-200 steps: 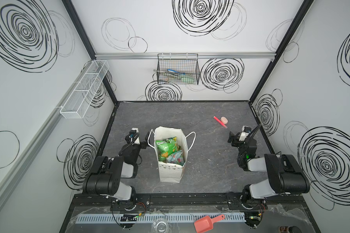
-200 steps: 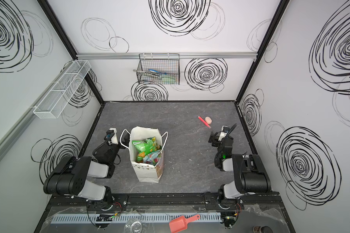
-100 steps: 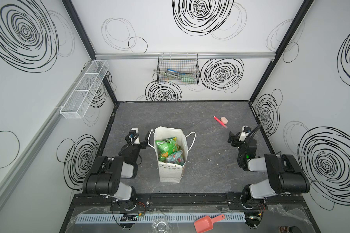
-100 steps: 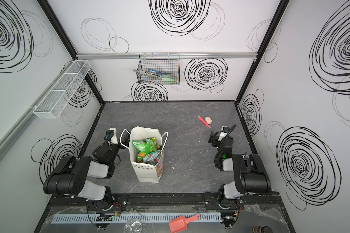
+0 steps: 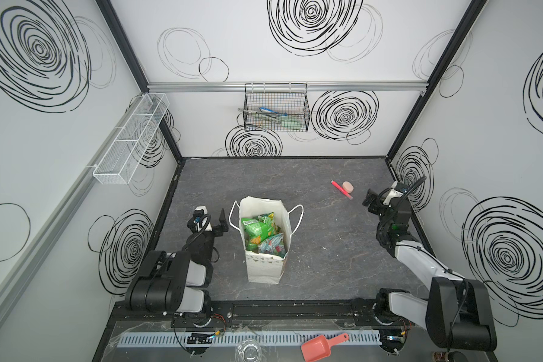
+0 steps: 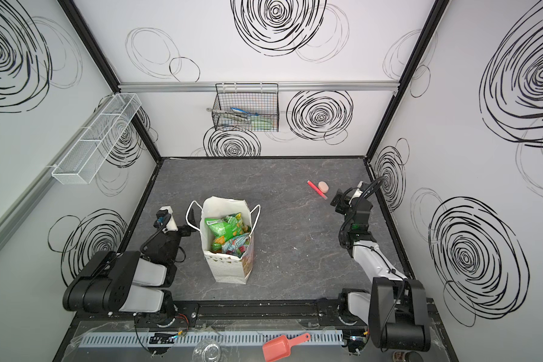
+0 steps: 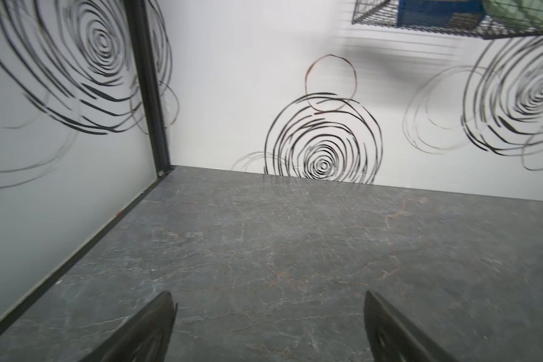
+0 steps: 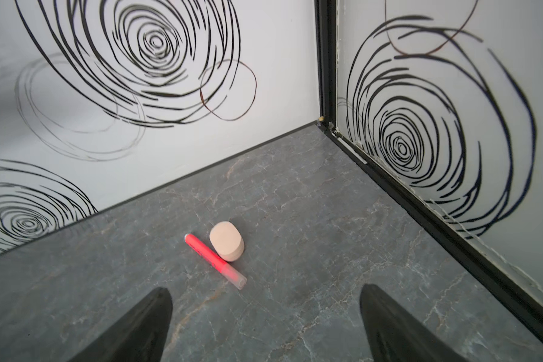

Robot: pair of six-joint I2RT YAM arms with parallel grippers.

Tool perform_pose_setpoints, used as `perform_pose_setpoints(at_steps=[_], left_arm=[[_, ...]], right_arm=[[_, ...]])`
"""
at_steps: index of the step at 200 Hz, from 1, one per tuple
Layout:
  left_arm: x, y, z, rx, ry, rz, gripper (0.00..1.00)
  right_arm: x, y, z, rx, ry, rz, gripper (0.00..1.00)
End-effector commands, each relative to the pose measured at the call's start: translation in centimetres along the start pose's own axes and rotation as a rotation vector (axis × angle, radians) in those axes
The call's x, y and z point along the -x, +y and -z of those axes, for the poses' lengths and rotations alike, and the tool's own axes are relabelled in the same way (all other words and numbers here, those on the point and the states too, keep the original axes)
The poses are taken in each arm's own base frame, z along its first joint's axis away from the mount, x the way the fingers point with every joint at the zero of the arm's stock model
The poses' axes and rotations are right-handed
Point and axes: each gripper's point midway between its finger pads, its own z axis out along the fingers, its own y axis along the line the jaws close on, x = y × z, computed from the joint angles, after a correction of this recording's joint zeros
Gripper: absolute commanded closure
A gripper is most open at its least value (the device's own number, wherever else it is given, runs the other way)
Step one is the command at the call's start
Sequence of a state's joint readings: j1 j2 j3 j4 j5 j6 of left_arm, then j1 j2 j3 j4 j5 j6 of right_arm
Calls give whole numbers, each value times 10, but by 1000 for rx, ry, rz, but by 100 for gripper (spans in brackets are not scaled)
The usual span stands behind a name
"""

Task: Take the snacks out of the paper bag
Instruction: Pick up the snack from the paper bag.

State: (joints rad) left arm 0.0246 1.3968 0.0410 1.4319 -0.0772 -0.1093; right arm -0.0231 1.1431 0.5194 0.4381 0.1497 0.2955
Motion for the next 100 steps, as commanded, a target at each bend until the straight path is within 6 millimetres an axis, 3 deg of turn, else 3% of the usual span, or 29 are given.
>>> perform_pose_setpoints(at_steps=[1,13,40,56,69,100], left_arm=[[44,33,-3,212,-93,66,4],[54,45,-4,290,-60,62,4],[103,55,-3,369,-58,87,4],[124,41,-11,356,50,94,4],[152,26,-15,288,77,148,4],[224,-14,2,116,95,355,4]], right_arm=[[17,16,19,49,118,-81,3],[52,34,32,124,79,-89,2],[117,78,63,303,71,-104,3],[138,113,78,462,136,-99,3],[149,141,93,600,179,-85,3],[178,203,134,770,196,2,3]])
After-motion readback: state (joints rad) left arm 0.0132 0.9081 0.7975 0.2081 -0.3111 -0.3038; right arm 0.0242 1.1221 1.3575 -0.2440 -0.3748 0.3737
